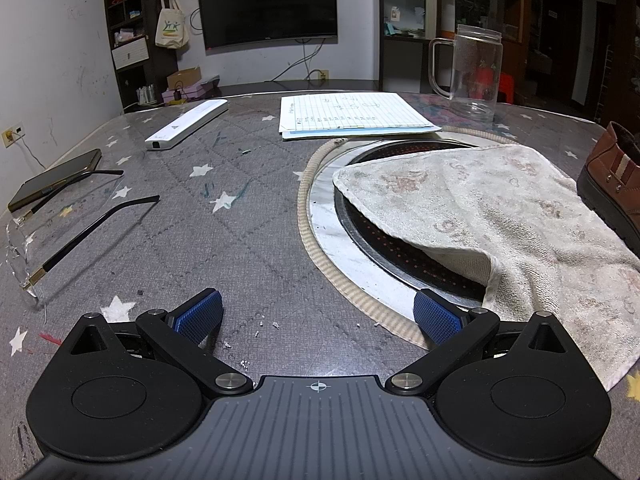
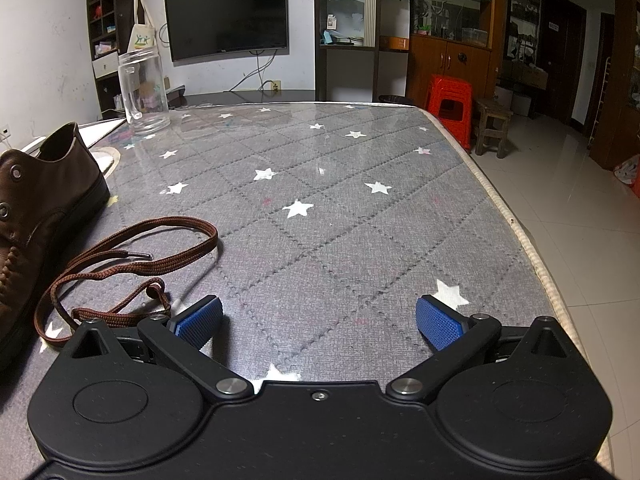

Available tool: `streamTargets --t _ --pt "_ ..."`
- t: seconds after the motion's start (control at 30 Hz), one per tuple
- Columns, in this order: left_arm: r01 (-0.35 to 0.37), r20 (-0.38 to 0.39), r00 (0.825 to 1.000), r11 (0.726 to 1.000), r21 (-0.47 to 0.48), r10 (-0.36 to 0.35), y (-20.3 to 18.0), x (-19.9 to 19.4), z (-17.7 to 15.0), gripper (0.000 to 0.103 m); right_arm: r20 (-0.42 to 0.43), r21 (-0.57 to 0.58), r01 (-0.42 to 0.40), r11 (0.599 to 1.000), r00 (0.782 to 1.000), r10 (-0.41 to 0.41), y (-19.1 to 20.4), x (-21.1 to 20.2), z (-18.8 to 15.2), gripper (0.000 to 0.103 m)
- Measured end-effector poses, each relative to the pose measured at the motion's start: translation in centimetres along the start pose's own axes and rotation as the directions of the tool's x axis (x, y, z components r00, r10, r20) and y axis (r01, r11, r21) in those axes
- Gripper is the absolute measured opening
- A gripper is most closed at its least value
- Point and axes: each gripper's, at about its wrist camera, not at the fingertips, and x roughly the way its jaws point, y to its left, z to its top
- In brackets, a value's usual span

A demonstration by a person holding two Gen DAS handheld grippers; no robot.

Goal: Lace up shoes with both hands

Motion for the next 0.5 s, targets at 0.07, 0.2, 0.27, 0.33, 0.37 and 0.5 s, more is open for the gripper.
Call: streamTargets --t 0.07,0.2,0.27,0.33,0.37,0.5 --pt "0.000 0.000 1.000 1.000 0.000 0.000 0.00 0.01 -0.01 0.103 0.000 0.000 0.000 1.000 1.000 0.000 0.07 0.00 0.01 0.103" --pt "0.000 0.000 1.000 1.000 0.000 0.000 0.02 0.02 -0.02 0.103 0.000 0.000 -0.001 1.000 1.000 0.001 0.26 0.04 0.05 0.103" --pt "0.000 0.000 1.000 1.000 0.000 0.000 0.01 0.02 -0.02 0.103 -0.001 0.000 -0.001 1.000 1.000 0.001 0.37 0.07 0.08 0.103" --pt "0.000 0.000 1.000 1.000 0.000 0.000 0.01 0.02 -0.01 0.103 -0.001 0.000 -0.001 1.000 1.000 0.001 0.48 0.11 0.11 0.103" --pt "0.000 0.000 1.000 1.000 0.000 0.000 0.01 0.02 -0.01 0.103 -0.001 0.000 -0.001 1.000 1.000 0.001 0.54 0.12 0.12 0.103" --pt "0.000 0.000 1.000 1.000 0.000 0.000 0.00 0.03 -0.01 0.103 -0.001 0.000 -0.001 1.000 1.000 0.001 0.75 0.19 0.18 0.103"
